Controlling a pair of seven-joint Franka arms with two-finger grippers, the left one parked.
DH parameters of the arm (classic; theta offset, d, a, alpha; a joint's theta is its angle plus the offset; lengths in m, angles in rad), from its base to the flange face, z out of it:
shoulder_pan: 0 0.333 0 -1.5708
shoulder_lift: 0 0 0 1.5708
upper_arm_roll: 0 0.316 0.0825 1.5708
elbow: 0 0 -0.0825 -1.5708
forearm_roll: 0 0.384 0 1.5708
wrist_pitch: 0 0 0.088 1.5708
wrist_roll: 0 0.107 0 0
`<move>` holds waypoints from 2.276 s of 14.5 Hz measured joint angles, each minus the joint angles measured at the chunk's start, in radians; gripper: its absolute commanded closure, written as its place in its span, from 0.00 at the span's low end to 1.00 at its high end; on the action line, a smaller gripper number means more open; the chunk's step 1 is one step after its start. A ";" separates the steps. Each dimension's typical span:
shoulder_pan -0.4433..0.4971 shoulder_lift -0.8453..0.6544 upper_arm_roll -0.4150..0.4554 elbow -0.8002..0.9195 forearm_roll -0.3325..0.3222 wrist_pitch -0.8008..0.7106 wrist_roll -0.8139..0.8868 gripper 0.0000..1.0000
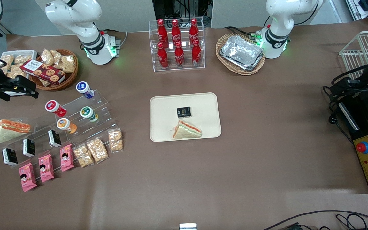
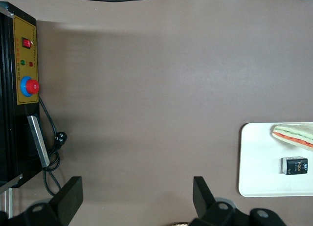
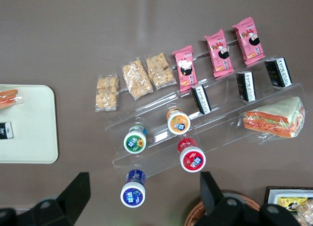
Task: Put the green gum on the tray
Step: 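Move the right gripper down over the green gum bottle on the rack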
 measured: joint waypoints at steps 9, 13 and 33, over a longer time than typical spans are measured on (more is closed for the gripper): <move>0.010 -0.020 0.001 -0.031 0.033 -0.021 0.000 0.00; 0.010 -0.162 0.000 -0.262 0.047 0.092 -0.001 0.00; 0.071 -0.093 0.002 -0.779 0.051 0.638 0.011 0.00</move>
